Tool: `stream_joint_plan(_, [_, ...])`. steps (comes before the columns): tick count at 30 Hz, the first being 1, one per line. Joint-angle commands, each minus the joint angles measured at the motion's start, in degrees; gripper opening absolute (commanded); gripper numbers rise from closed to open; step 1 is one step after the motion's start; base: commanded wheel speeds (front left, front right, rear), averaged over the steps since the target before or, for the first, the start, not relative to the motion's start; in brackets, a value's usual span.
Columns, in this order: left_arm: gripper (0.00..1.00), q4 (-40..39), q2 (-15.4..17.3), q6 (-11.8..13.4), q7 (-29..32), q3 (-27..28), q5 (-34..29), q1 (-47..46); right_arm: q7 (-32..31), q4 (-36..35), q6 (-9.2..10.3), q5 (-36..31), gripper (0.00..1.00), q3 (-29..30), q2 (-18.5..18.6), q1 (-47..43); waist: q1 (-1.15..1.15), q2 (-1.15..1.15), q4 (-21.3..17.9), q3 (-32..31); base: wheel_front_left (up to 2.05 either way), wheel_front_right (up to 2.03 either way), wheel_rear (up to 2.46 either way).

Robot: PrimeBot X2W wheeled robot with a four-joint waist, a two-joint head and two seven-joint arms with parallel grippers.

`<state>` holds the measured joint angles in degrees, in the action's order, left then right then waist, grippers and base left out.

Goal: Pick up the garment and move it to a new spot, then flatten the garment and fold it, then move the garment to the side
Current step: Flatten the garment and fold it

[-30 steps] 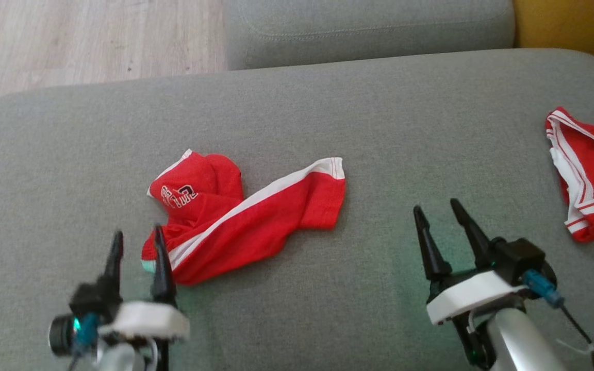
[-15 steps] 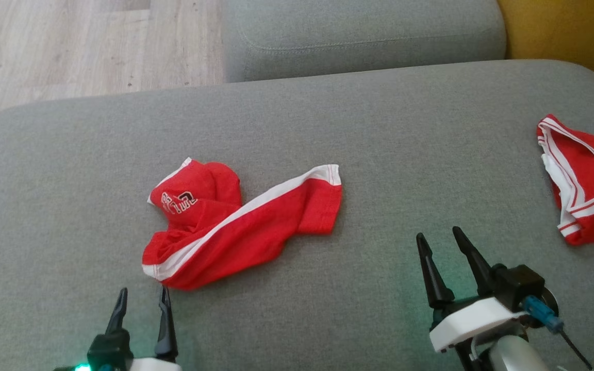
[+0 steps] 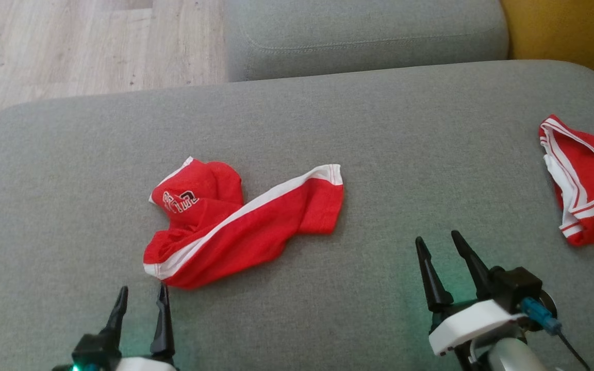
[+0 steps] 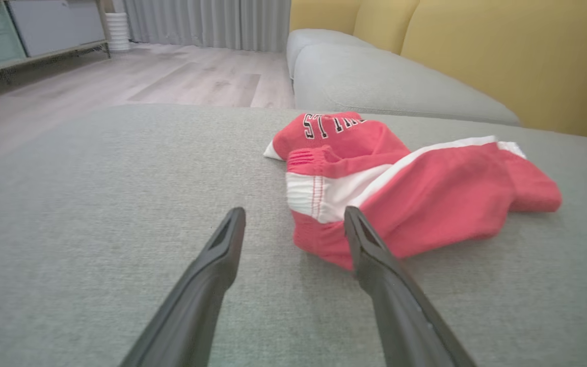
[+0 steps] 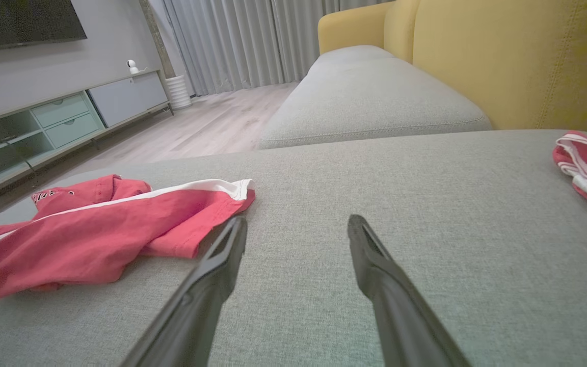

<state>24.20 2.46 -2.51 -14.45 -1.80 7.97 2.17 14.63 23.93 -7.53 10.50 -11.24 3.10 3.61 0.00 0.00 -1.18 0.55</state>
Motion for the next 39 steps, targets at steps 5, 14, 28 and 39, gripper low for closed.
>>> stream_joint_plan(5, [1.00,0.7,0.8,-4.4,-0.5,1.3,3.5,-4.9,0.4,-0.9,0.04,-0.4,1.00,-2.0,-0.2,1.3,0.00,0.00,0.1,0.5,0.00,0.00,0.00])
stream_joint_plan(14, [1.00,3.3,7.6,-5.0,-0.5,-7.3,12.8,-8.9,0.4,-0.6,0.04,-0.5,1.00,-1.7,-0.2,1.7,0.00,0.00,0.3,2.2,0.00,0.00,0.00])
stream_joint_plan(28, [1.00,4.9,12.0,-5.0,-0.5,-12.5,19.8,-11.6,0.4,-0.2,0.04,-0.6,1.00,-1.7,-0.2,2.6,0.00,0.00,0.1,4.0,0.00,0.00,0.00])
stream_joint_plan(39, [1.00,3.0,17.3,-5.0,-0.5,-22.0,25.0,-14.8,0.4,0.7,0.04,-0.3,1.00,-2.0,-0.2,3.3,0.00,0.00,0.2,5.4,0.00,0.00,0.00])
